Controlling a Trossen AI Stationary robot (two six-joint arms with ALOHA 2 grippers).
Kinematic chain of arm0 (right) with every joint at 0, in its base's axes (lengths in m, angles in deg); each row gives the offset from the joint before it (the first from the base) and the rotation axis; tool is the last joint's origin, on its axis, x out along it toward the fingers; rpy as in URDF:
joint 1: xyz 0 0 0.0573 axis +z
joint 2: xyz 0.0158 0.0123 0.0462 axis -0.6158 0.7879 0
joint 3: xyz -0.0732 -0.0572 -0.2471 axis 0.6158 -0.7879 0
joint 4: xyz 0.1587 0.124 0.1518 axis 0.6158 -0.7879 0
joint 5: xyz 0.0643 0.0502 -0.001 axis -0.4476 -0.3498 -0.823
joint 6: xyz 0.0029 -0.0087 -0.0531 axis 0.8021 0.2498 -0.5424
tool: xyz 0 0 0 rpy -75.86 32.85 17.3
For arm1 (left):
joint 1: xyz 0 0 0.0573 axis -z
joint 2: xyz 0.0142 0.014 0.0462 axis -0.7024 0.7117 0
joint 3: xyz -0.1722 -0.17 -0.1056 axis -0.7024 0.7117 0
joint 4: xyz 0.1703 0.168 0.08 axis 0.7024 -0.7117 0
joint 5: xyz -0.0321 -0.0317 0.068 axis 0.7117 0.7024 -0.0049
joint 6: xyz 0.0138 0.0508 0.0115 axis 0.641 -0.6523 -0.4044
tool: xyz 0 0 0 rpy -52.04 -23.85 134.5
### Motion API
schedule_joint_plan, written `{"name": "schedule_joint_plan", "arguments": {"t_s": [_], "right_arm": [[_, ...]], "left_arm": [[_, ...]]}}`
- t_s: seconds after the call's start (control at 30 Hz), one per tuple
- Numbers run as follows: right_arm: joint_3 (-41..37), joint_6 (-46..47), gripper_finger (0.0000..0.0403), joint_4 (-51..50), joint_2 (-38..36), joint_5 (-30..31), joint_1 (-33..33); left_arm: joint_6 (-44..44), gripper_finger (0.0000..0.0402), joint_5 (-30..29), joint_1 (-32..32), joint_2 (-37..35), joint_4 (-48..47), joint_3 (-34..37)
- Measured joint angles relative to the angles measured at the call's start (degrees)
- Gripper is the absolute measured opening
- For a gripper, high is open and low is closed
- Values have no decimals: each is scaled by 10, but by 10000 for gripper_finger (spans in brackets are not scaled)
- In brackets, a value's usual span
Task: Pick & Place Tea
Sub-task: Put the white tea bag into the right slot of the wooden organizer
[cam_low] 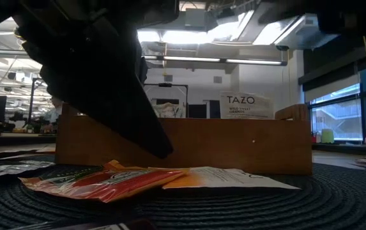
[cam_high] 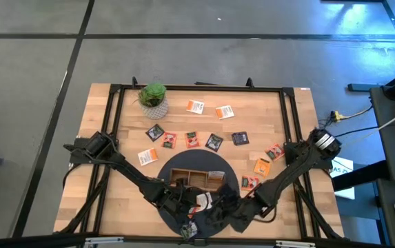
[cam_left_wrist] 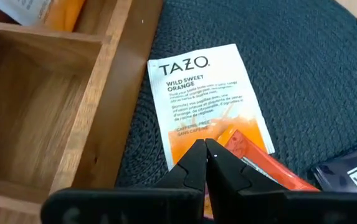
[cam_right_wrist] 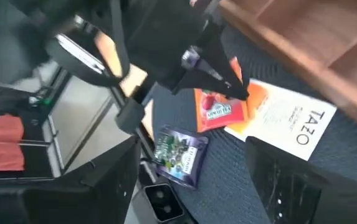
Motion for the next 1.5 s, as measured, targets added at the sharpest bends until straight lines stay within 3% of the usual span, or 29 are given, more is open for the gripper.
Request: {"name": "schedule_joint_plan", "arguments": {"t_s": [0.2, 0.5, 1.5], "right_arm": [[23, 54, 288, -27, 50, -2, 2], [24, 142, 288, -120, 69, -21, 2], [23, 159, 288, -140, 82, -38, -15]], "left_arm": [[18, 2, 4, 0, 22, 11, -1], [19, 2, 2, 4, 33, 11, -2], [8, 2, 10, 4, 35, 12, 0]]}}
